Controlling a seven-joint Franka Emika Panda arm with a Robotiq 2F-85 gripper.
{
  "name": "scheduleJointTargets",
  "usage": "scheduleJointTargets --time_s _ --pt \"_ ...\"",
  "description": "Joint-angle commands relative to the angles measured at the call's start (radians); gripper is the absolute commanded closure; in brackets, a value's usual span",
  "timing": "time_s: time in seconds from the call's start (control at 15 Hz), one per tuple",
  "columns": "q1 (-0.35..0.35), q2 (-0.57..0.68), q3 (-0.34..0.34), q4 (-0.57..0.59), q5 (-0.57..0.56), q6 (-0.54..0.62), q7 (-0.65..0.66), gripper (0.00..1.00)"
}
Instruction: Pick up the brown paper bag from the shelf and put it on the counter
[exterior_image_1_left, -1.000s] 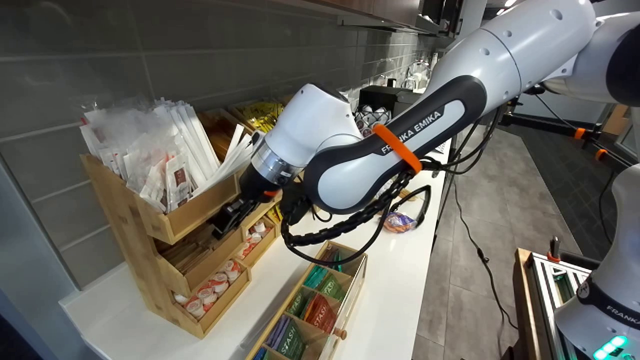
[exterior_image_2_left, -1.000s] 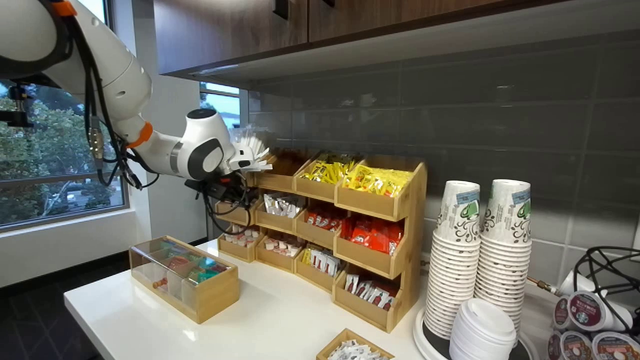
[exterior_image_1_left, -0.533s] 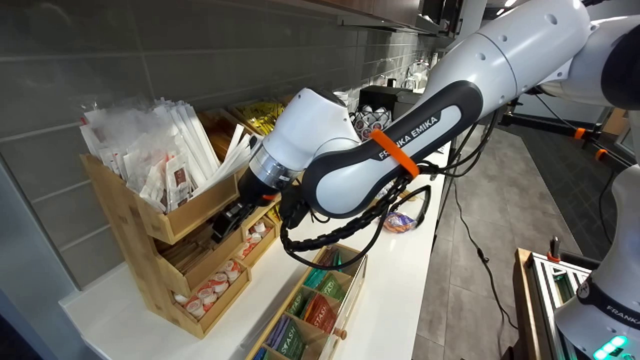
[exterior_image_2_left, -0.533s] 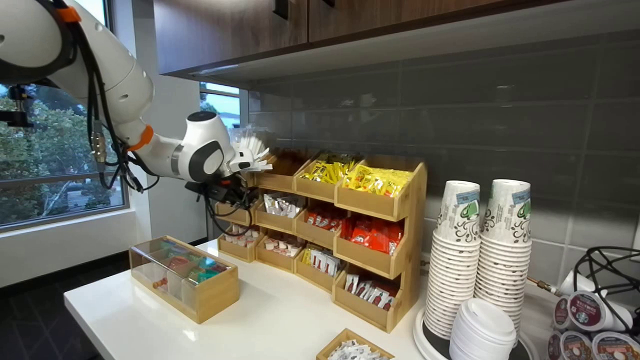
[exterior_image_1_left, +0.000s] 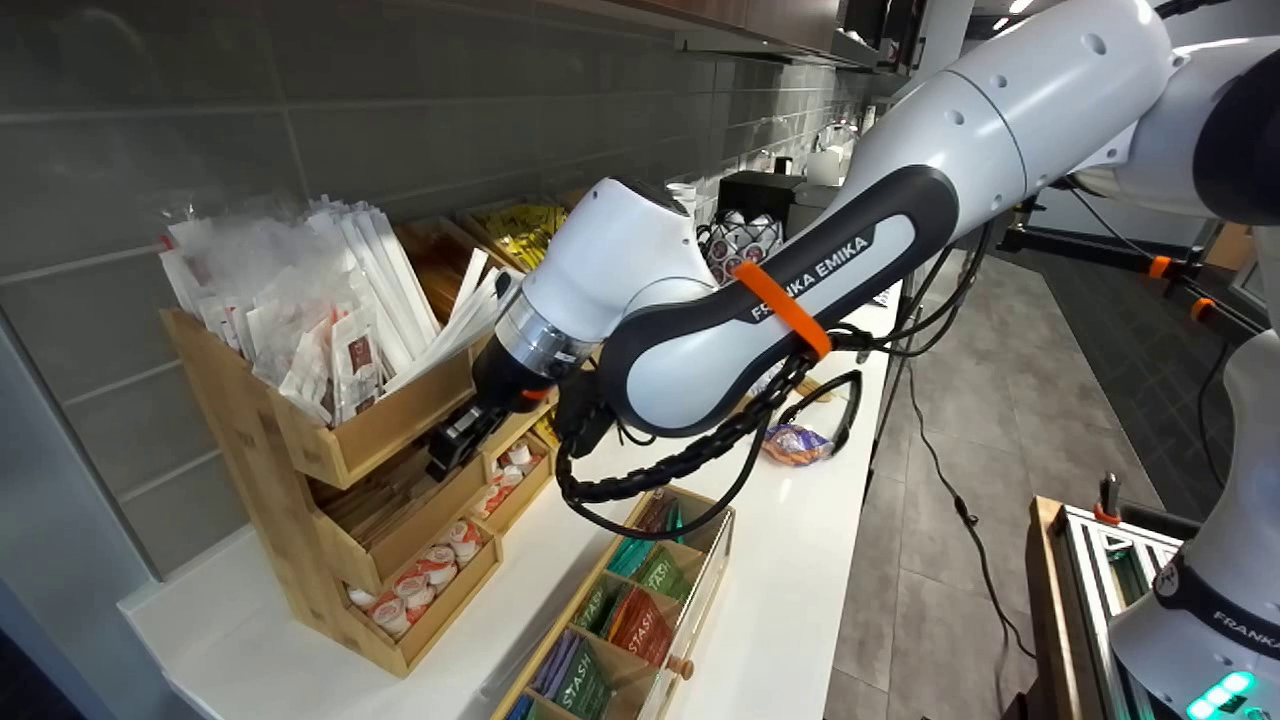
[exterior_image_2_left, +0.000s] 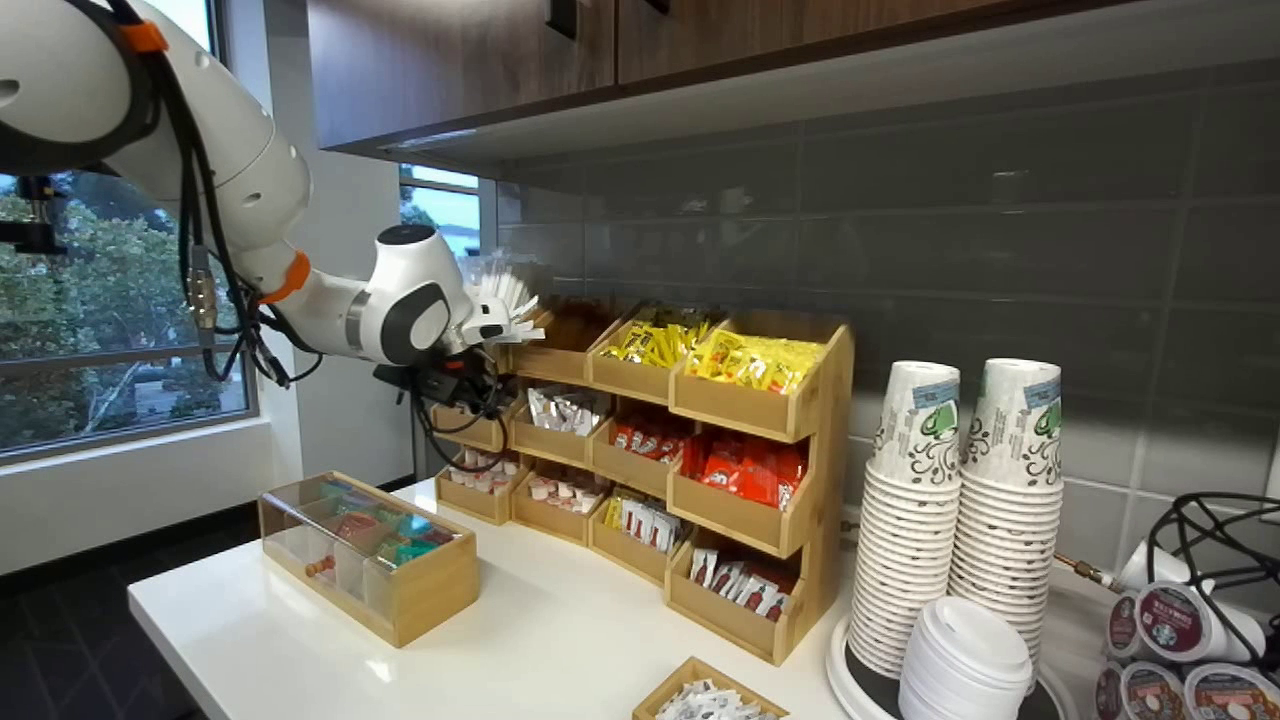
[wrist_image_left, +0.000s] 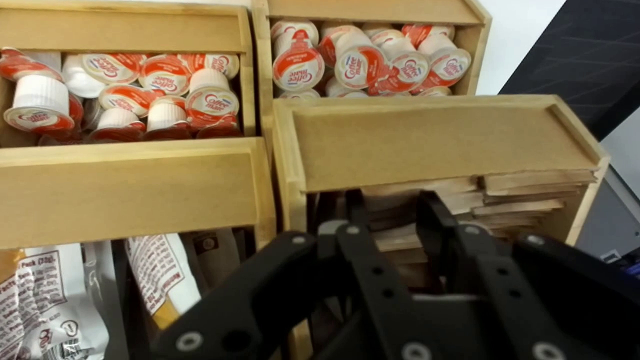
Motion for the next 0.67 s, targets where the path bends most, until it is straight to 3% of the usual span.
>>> scheduleJointTargets --time_s 0.0,0.13,0.6 --pt "0.007 0.022 -0.006 0.029 -0.012 -0.02 0.001 0.82" --pt "0.005 0.021 -0.004 0.03 -0.009 -0.019 0.0 1.0" --pt "0.001 0.012 0.001 0.027 -0.002 -0.001 0.002 0.99"
